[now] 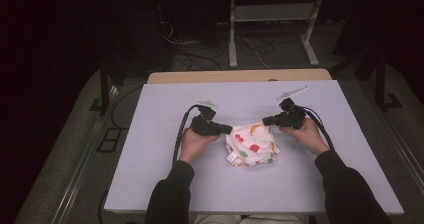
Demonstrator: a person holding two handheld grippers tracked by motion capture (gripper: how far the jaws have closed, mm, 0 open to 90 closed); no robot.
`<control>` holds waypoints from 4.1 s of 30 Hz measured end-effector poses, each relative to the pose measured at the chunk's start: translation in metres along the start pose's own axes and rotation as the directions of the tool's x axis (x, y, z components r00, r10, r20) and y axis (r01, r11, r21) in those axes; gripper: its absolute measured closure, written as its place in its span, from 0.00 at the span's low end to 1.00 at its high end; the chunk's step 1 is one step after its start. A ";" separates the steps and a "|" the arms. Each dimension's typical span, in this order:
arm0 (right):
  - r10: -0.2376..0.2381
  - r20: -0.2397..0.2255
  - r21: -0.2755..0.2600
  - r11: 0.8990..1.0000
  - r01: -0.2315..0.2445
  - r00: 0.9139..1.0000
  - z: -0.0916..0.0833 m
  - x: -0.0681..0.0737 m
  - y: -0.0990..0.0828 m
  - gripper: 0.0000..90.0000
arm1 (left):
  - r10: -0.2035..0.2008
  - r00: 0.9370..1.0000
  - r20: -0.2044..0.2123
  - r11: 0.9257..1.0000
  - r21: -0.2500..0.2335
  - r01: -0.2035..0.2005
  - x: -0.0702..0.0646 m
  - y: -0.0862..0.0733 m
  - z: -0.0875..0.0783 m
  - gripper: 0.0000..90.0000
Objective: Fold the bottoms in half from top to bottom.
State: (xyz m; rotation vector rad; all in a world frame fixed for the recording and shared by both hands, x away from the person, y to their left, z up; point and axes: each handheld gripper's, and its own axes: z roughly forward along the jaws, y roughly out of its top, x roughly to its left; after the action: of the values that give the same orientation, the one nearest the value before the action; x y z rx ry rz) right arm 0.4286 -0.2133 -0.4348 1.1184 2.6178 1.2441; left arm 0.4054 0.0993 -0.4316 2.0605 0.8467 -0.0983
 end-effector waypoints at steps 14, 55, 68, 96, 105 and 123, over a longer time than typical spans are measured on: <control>0.014 0.009 0.018 1.000 -0.014 1.000 0.025 0.009 0.022 0.99 | 0.005 1.000 -0.031 0.999 0.054 -0.004 0.030 0.011 -0.018 0.95; 0.054 0.165 -0.019 0.999 -0.051 0.985 0.044 -0.015 0.046 0.99 | -0.120 0.984 -0.134 0.990 -0.086 0.109 0.067 0.025 0.007 0.94; 0.106 0.109 -0.105 0.990 -0.095 0.988 0.029 -0.020 0.037 0.51 | -0.142 0.978 -0.151 0.977 -0.180 0.114 0.064 0.020 -0.004 0.29; 0.055 0.082 -0.172 0.984 -0.041 0.995 -0.025 0.003 0.016 0.00 | -0.039 0.988 -0.150 0.972 -0.236 0.003 0.037 0.010 -0.050 0.00; 0.052 0.092 -0.172 0.984 -0.036 0.994 -0.039 0.010 0.002 0.00 | -0.021 0.988 -0.154 0.967 -0.254 -0.019 0.027 -0.001 -0.065 0.00; 0.078 0.104 -0.220 0.974 -0.054 0.991 -0.068 0.017 -0.039 0.00 | -0.001 0.981 -0.193 0.953 -0.297 -0.058 0.011 -0.034 -0.087 0.00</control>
State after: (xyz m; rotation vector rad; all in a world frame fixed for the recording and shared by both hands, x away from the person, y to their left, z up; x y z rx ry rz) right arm 0.3714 -0.2642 -0.4108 1.2058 2.3155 1.3957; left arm 0.3730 0.1842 -0.4069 1.8111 0.8883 0.2364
